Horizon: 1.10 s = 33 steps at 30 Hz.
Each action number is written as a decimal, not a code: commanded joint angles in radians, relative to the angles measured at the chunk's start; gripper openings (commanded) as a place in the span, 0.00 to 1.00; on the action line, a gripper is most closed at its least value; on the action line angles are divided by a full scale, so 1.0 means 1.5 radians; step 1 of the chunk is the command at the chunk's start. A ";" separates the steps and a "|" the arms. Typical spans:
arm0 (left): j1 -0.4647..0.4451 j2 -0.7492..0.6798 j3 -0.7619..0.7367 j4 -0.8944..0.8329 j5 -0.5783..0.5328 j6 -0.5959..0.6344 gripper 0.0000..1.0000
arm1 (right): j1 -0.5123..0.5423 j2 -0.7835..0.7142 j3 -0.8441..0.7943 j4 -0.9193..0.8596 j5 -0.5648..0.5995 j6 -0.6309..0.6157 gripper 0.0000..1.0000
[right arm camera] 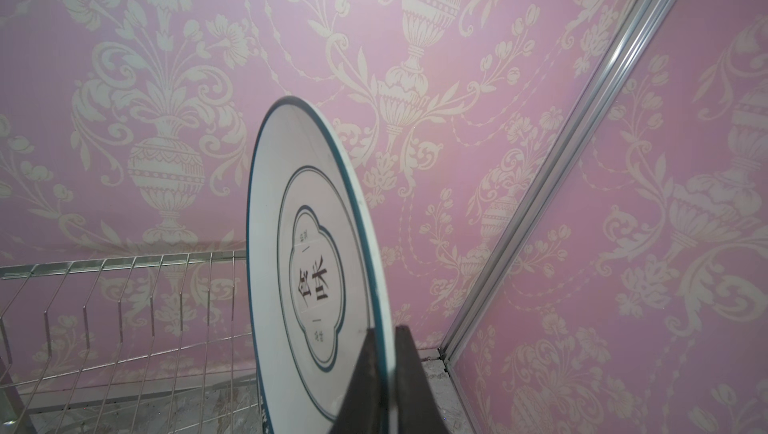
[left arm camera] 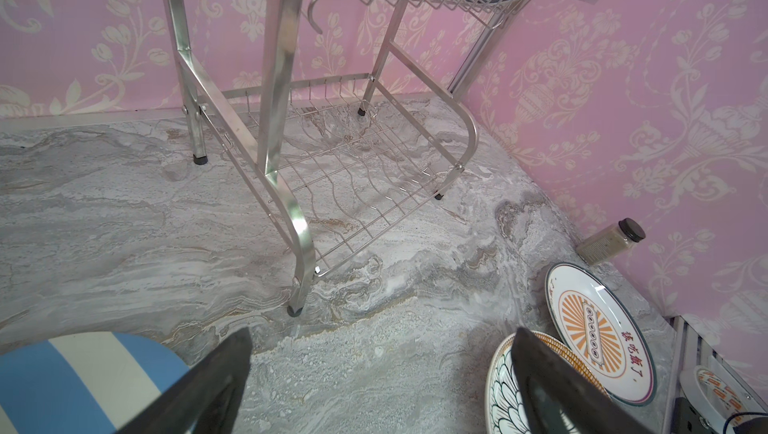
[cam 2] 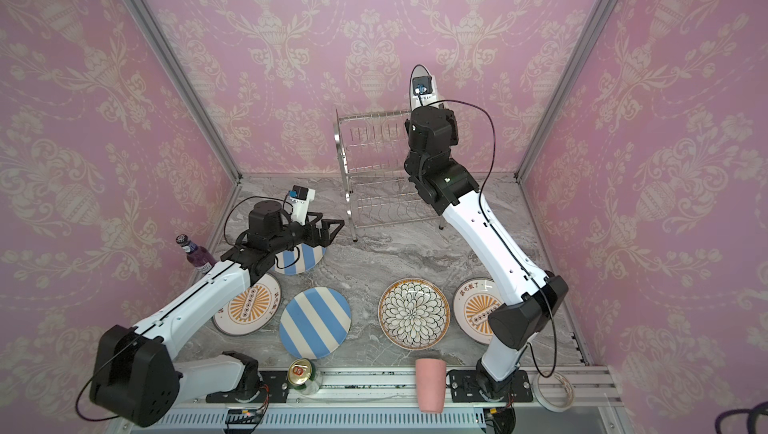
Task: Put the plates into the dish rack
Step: 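Lower the cloud-emblem plate into the rack slots beside the green-rimmed plate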
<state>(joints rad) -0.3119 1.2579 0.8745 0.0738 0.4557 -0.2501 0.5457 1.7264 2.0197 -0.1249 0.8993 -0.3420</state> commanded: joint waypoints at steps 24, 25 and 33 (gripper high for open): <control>0.014 -0.020 -0.021 -0.010 -0.008 0.015 0.99 | -0.006 0.153 0.135 0.054 0.036 -0.029 0.00; 0.015 -0.019 -0.022 -0.014 -0.014 0.017 0.99 | -0.008 0.153 0.135 0.051 0.035 -0.024 0.00; 0.017 -0.017 -0.022 -0.023 -0.018 0.020 0.99 | -0.024 0.171 0.137 0.020 0.032 0.006 0.00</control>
<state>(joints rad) -0.2966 1.2453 0.8536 0.0612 0.4393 -0.2478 0.5194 1.9743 2.1860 -0.1192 0.9329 -0.3729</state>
